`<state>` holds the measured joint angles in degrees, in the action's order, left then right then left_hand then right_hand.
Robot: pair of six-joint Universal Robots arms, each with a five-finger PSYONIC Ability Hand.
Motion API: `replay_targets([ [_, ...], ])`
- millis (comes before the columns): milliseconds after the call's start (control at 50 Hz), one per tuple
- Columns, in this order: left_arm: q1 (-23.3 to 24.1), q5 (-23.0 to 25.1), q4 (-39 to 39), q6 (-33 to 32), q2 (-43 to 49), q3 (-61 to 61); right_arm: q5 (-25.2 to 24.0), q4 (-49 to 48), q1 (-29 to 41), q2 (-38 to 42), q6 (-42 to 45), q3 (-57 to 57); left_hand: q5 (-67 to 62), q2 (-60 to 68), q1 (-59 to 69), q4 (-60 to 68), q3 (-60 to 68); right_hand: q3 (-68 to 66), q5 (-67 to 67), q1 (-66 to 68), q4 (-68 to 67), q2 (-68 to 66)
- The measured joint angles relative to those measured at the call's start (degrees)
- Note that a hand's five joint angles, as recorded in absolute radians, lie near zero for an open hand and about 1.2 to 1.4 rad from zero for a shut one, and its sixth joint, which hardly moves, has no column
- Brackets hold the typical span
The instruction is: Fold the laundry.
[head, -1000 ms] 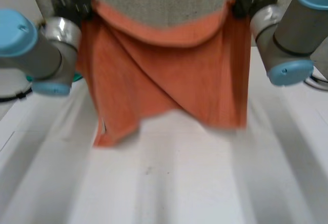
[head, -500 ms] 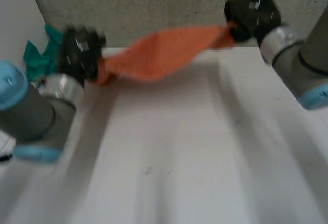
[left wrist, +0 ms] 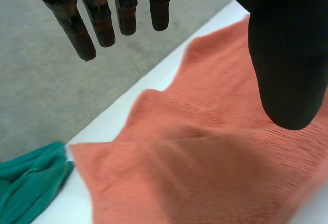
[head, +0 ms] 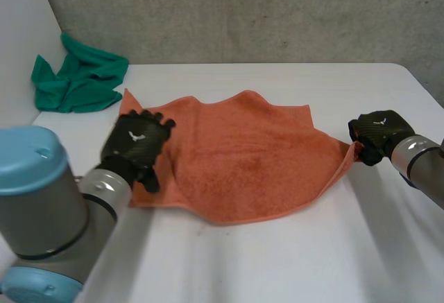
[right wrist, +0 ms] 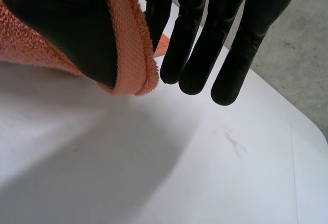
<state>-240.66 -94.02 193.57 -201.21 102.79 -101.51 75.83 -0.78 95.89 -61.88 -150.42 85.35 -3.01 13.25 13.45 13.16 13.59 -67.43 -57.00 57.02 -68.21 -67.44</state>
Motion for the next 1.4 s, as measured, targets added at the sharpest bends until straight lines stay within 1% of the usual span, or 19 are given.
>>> replay_targets([
  [40,-1.75,0.48,-1.08,0.76,-1.64,-0.56,-0.14,-0.77,-0.42,-0.64,-0.1,1.22,0.0,0.0,0.0,0.0,0.0,0.0,0.0,0.0,0.0,0.0],
  [60,-1.75,0.48,-1.08,0.76,-1.64,-0.56,-0.14,-0.77,-0.42,-0.64,-0.1,1.22,0.0,0.0,0.0,0.0,0.0,0.0,0.0,0.0,0.0,0.0],
  [100,-4.69,2.04,-3.0,1.28,-2.87,-1.81,-0.21,-2.1,-1.13,-1.17,-0.24,2.3,-0.04,0.02,0.02,0.01,0.0,0.0,0.0,0.0,0.0,0.0],
  [140,-6.19,3.02,-3.75,1.37,-3.1,-2.51,-0.23,-2.78,-1.56,-1.3,-0.29,2.53,-0.17,0.13,0.11,0.1,0.05,0.0,0.0,0.0,0.0,0.0],
  [220,-12.08,7.9,-5.29,1.28,-3.12,-4.93,-0.23,-4.29,-3.12,-1.41,-0.32,2.41,-2.04,1.69,0.72,2.1,1.11,0.0,0.0,0.0,0.0,0.0],
  [280,-16.78,13.11,-5.65,0.95,-2.67,-6.19,-0.21,-4.84,-4.1,-1.35,-0.25,1.79,-3.21,2.73,2.35,2.83,2.16,0.0,0.0,0.0,0.0,0.0],
  [360,-21.79,19.52,-5.75,0.51,-1.67,-6.89,-0.21,-5.33,-5.1,-1.11,-0.28,0.85,-4.61,4.13,3.68,4.26,3.68,0.0,0.0,0.0,0.0,0.0],
  [440,-25.7,24.54,-5.72,-0.45,-0.03,-7.03,-0.24,-5.67,-5.77,-0.73,-0.37,0.04,-5.1,4.77,3.98,4.83,4.3,0.0,0.0,0.0,0.0,0.0],
  [500,-27.22,26.23,-5.68,-2.17,1.52,-7.0,-0.25,-5.75,-5.88,-0.57,-0.4,-0.2,-7.1,6.66,6.57,6.74,6.15,0.0,0.0,0.0,0.0,0.0],
  [580,-27.75,26.58,-5.67,-5.3,3.73,-7.0,-0.25,-5.85,-5.85,-0.53,-0.44,-0.34,-7.96,7.38,6.83,7.52,6.98,0.0,0.0,0.0,0.0,0.0],
  [720,-26.93,25.59,-5.16,-9.91,6.02,-8.26,-0.22,-6.18,-5.81,-0.56,-0.43,-0.6,-8.07,7.4,6.83,7.52,6.98,0.0,0.0,0.0,0.0,0.0],
  [800,-26.68,25.26,-3.97,-11.06,6.27,-8.95,-0.22,-6.26,-5.78,-0.53,-0.41,-0.54,-8.17,7.55,6.93,7.64,7.11,0.0,0.0,0.0,0.0,0.0],
  [940,-26.91,24.32,-0.8,-11.52,7.49,-9.22,-0.25,-6.32,-5.65,-0.51,-0.4,-0.16,-11.44,10.88,10.3,11.09,10.5,0.0,0.0,0.0,0.0,0.0],
  [980,-26.97,23.99,-0.3,-11.5,8.14,-9.01,-0.26,-6.33,-5.64,-0.52,-0.4,-0.03,-13.61,13.02,13.02,13.32,12.73,0.0,0.0,0.0,0.0,0.0],
  [1080,-27.16,23.44,0.66,-11.43,9.71,-8.14,-0.27,-6.35,-5.62,-0.52,-0.4,0.33,-15.6,14.95,14.81,15.34,14.68,0.0,0.0,0.0,0.0,0.0],
  [1220,-26.98,23.05,1.38,-11.47,11.21,-6.92,-0.31,-6.36,-5.57,-0.52,-0.4,0.63,-17.25,16.86,16.65,17.14,16.55,0.0,0.0,0.0,0.0,0.0],
  [1240,-26.94,23.03,1.43,-11.47,11.31,-6.78,-0.31,-6.36,-5.56,-0.52,-0.4,0.66,-19.52,19.32,19.65,19.6,18.96,0.0,0.0,0.0,0.0,0.0],
  [1320,-26.77,22.87,1.57,-11.48,11.59,-5.97,-0.3,-6.35,-5.54,-0.52,-0.4,0.72,-23.13,23.34,23.73,23.55,22.93,0.0,0.0,0.0,0.0,0.0],
  [1400,-26.64,22.6,1.58,-11.5,12.06,-5.22,-0.3,-6.34,-5.54,-0.52,-0.39,0.8,-24.72,24.91,24.99,25.01,24.56,0.0,0.0,0.0,0.0,0.0],
])
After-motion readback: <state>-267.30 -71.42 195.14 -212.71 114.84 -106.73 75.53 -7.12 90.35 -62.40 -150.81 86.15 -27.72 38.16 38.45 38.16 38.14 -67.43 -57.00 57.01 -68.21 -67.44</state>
